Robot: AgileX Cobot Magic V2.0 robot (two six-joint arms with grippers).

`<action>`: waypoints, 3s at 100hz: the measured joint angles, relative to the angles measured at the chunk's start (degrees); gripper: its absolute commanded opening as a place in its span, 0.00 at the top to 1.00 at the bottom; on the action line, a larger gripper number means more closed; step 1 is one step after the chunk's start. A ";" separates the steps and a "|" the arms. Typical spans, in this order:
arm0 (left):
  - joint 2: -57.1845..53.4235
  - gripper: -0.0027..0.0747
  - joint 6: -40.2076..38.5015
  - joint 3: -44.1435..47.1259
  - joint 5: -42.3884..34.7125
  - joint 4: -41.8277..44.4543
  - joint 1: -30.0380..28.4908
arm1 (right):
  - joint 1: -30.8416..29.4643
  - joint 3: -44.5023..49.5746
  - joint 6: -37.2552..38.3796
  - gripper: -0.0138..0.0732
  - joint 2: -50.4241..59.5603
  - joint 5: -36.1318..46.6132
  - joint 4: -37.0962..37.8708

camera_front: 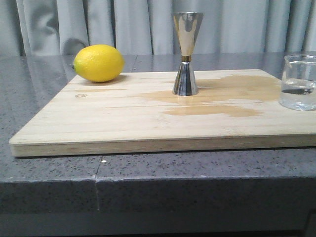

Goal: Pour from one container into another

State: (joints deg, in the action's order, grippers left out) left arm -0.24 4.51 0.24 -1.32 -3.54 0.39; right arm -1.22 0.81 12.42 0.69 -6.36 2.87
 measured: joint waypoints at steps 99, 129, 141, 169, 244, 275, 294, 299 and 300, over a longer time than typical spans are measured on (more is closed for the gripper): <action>0.00 0.99 0.00 0.00 0.00 0.00 0.00 | 0.00 0.00 0.00 0.91 0.00 0.00 0.00; 0.00 0.99 0.00 0.00 0.00 0.00 0.00 | 0.00 0.00 0.00 0.91 0.00 0.00 0.00; 0.00 0.99 0.00 0.00 0.00 0.00 0.00 | 0.00 0.00 0.00 0.91 0.00 0.00 0.00; 0.00 0.99 0.00 0.00 0.00 0.00 0.00 | 0.00 0.00 0.00 0.91 0.00 1.43 0.00; 5.77 0.99 9.31 -21.93 19.34 -42.19 -0.03 | 0.10 -25.45 -11.03 0.91 -11.32 -18.86 -16.45; 27.29 0.93 51.92 -38.21 37.84 -62.83 -0.03 | 0.10 -41.31 -27.94 0.91 -30.42 -27.56 -16.18; 38.03 0.39 72.90 -39.62 46.13 -76.10 -0.03 | 0.10 -42.41 -28.43 0.91 -31.56 -27.56 -16.18; 40.77 0.27 75.62 -39.62 48.32 -78.42 -0.03 | 0.10 -42.41 -28.43 0.91 -31.56 -27.56 -16.18; 41.16 0.25 76.26 -39.62 48.60 -79.00 -0.03 | 0.10 -42.41 -28.43 0.91 -31.56 -27.56 -16.18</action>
State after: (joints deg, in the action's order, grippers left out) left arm 40.92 80.77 -39.38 47.28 -82.54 0.36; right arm -1.11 -41.59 -16.01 -30.87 -33.92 -13.31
